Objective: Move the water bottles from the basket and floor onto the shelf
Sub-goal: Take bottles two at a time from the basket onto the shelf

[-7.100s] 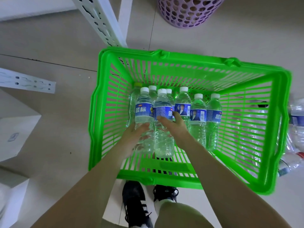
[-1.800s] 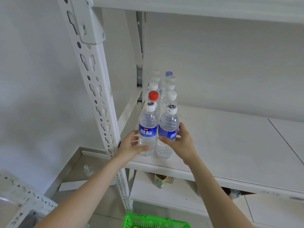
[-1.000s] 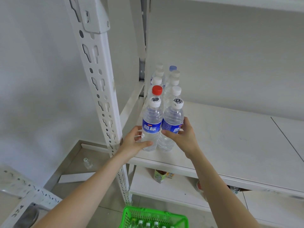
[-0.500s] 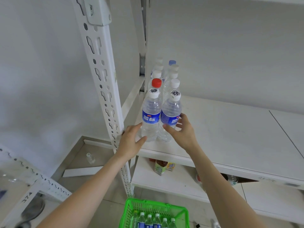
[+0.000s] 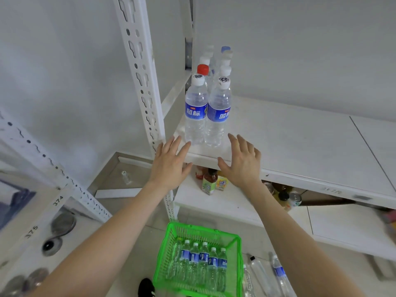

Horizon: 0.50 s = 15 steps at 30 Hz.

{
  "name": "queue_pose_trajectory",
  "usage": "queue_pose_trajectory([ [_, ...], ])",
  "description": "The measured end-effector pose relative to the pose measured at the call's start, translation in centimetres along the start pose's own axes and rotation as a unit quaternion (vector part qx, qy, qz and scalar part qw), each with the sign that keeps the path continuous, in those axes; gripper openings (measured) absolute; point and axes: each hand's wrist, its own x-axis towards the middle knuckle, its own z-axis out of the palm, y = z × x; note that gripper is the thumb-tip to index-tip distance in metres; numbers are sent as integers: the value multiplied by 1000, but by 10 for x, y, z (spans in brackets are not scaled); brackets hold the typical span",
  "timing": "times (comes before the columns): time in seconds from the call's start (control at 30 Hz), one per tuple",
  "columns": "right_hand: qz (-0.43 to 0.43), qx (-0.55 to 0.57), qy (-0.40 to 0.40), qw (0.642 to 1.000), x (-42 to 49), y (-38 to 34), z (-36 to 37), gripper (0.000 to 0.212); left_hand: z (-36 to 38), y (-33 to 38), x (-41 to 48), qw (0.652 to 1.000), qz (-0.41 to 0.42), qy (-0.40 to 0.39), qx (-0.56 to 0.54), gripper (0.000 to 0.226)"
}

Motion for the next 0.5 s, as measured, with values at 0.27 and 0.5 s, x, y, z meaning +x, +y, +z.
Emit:
queue_pose_trajectory([
  [0.27, 4, -54, -30, 998, -84, 2, 3, 70, 5, 23, -67, 998, 2, -59, 33, 66],
  [0.5, 21, -70, -39, 997, -172, -5, 6, 72, 8, 36, -144, 994, 4, -96, 46, 67],
])
